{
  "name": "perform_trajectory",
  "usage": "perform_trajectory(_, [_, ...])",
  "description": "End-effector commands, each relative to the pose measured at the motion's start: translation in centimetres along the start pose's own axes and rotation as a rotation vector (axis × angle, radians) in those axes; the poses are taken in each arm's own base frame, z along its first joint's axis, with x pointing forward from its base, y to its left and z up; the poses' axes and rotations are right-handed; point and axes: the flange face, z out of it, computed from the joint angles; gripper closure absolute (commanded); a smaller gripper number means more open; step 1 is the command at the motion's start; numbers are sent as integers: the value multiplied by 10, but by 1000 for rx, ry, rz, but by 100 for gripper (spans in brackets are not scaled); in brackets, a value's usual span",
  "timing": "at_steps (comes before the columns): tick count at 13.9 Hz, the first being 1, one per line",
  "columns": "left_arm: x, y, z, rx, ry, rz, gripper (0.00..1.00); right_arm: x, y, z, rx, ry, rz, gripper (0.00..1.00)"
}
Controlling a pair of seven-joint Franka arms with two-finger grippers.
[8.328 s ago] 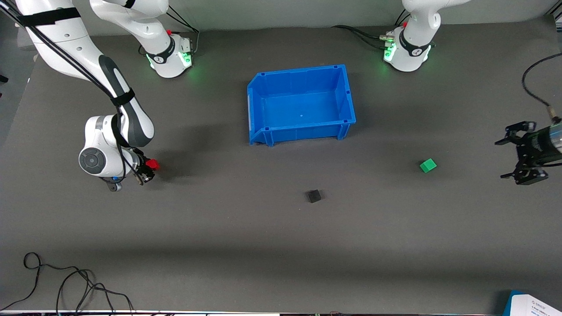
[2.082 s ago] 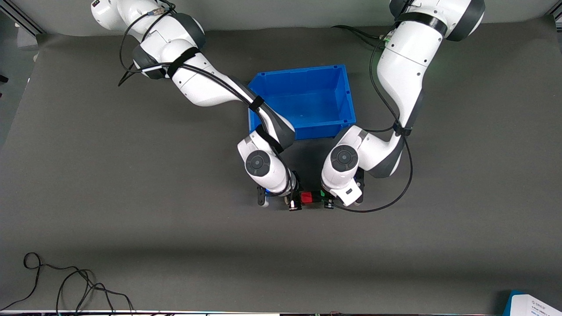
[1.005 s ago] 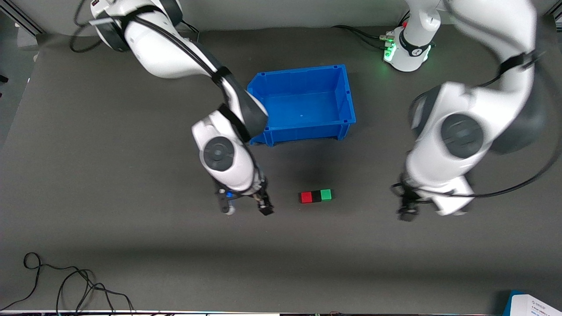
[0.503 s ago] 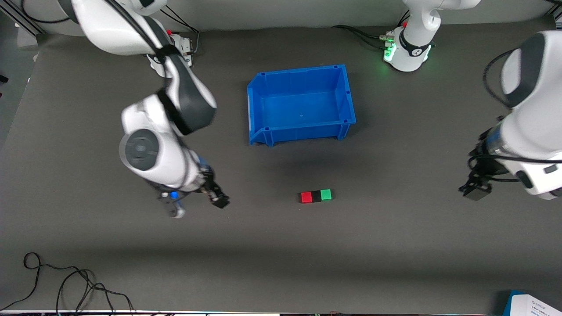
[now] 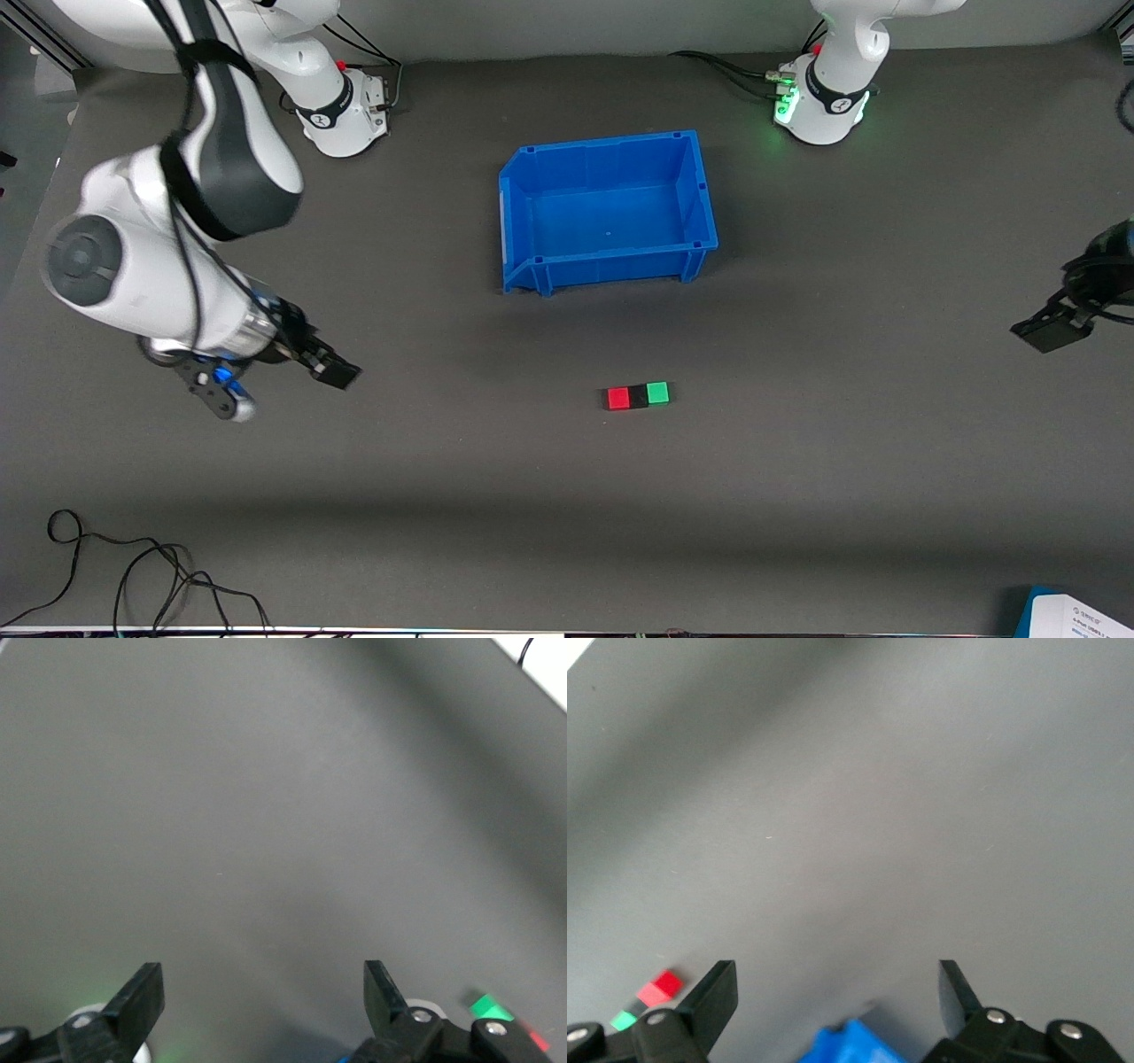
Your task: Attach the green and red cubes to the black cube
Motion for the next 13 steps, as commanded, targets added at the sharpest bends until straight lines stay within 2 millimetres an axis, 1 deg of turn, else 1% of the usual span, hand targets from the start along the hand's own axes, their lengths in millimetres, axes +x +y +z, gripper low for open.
perform_trajectory(1, [2, -11, 1, 24, -41, 108, 0, 13, 59, -14, -12, -27, -133, 0])
perform_trajectory(3, [5, -21, 5, 1, -109, 98, 0, 21, 83, -30, -22, -28, -211, 0])
perform_trajectory(4, [8, -20, 5, -28, -114, 98, 0, 25, 93, -35, -32, -35, -249, 0])
perform_trajectory(5, [10, -20, 6, -36, -113, 100, 0, 34, 104, -40, -36, -29, -285, 0])
perform_trajectory(6, [15, -18, 5, -71, -94, 103, 0, 39, 109, -46, -33, -19, -327, 0])
perform_trajectory(7, [23, -24, 6, -106, -96, 112, 0, 44, 113, -54, -26, -4, -369, 0])
perform_trajectory(8, [18, -17, 5, -124, -102, 174, 0, 46, 115, -57, -25, 1, -420, 0])
perform_trajectory(10, [-4, 7, -3, -127, -80, 274, 0, 49, 118, -67, -44, 23, -494, 0])
perform_trajectory(11, [-9, 11, -5, -126, -74, 289, 0, 51, 117, -74, -64, 36, -507, 0])
perform_trajectory(12, [-10, 12, -5, -129, -70, 331, 0, 47, 113, -79, -75, 28, -524, 0])
perform_trajectory(13, [-9, 12, -6, -135, -59, 420, 0, 41, 107, -80, -83, 14, -539, 0])
